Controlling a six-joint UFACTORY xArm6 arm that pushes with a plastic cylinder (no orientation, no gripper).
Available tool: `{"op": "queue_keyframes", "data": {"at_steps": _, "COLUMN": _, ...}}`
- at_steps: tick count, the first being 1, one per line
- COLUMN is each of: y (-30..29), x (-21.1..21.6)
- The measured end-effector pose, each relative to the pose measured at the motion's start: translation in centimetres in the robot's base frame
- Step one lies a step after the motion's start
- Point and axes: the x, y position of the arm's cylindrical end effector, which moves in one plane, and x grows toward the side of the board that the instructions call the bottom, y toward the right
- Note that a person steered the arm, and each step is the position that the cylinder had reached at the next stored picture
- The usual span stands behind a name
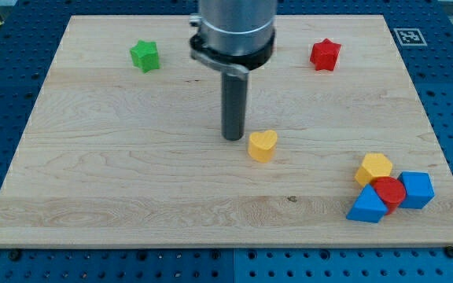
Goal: Push the yellow heart into the yellow hexagon
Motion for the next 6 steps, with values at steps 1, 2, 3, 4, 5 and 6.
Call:
{"op": "queue_keyframes", "data": {"at_steps": 1, "y": 0.8, "x": 1.2}}
{"op": "queue_keyframes", "data": {"at_steps": 2, "y": 3.5, "x": 1.9}}
{"op": "queue_keyframes", "data": {"at_steps": 3, "y": 6.5, "x": 1.9}}
{"op": "queue_keyframes", "data": {"at_steps": 4, "y": 10.2, "x": 1.9}}
{"op": "queue_keyframes", "data": {"at_steps": 5, "y": 12.7, "x": 2.0}}
{"op": "queue_keyframes", "data": {"at_steps": 6, "y": 13.4, "x": 2.6}}
